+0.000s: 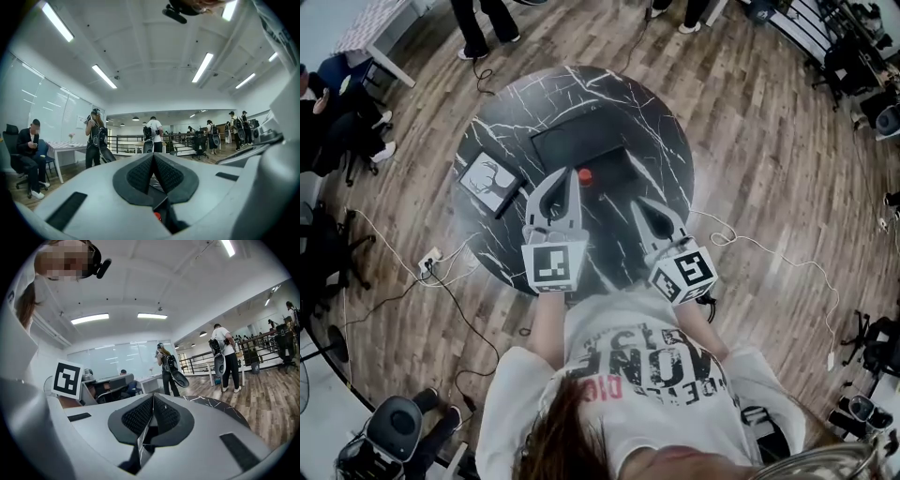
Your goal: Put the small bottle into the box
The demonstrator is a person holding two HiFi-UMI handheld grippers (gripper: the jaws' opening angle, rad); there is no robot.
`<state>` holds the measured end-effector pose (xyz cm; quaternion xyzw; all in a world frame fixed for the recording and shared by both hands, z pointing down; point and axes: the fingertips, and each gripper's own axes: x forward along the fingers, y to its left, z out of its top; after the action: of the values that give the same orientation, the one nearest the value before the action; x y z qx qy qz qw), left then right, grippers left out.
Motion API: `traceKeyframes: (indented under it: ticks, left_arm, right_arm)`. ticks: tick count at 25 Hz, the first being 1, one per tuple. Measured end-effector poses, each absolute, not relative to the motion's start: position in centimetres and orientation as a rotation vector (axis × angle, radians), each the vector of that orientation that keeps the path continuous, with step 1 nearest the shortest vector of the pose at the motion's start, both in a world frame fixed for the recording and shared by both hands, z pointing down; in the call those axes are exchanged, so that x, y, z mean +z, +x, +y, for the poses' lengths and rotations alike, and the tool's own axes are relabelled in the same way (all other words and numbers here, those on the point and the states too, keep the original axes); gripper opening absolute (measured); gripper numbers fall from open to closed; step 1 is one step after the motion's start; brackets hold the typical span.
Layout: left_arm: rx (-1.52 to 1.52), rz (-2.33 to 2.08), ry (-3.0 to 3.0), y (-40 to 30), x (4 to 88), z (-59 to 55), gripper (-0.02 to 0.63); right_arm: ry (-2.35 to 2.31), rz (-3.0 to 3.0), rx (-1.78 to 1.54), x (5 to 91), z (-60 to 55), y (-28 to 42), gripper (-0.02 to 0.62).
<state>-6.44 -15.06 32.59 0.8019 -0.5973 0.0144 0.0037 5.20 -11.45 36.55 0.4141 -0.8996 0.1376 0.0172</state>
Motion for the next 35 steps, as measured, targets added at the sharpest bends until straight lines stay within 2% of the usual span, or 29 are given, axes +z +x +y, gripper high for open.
traceKeyframes:
  ticks: [35]
  left_arm:
    - [-0.078, -2.188, 2.414, -3.1, 27.5, -7.0, 0.003]
  right_arm:
    - [1.121, -2.967, 0.341, 32.6, -10.1, 11.0, 0.002]
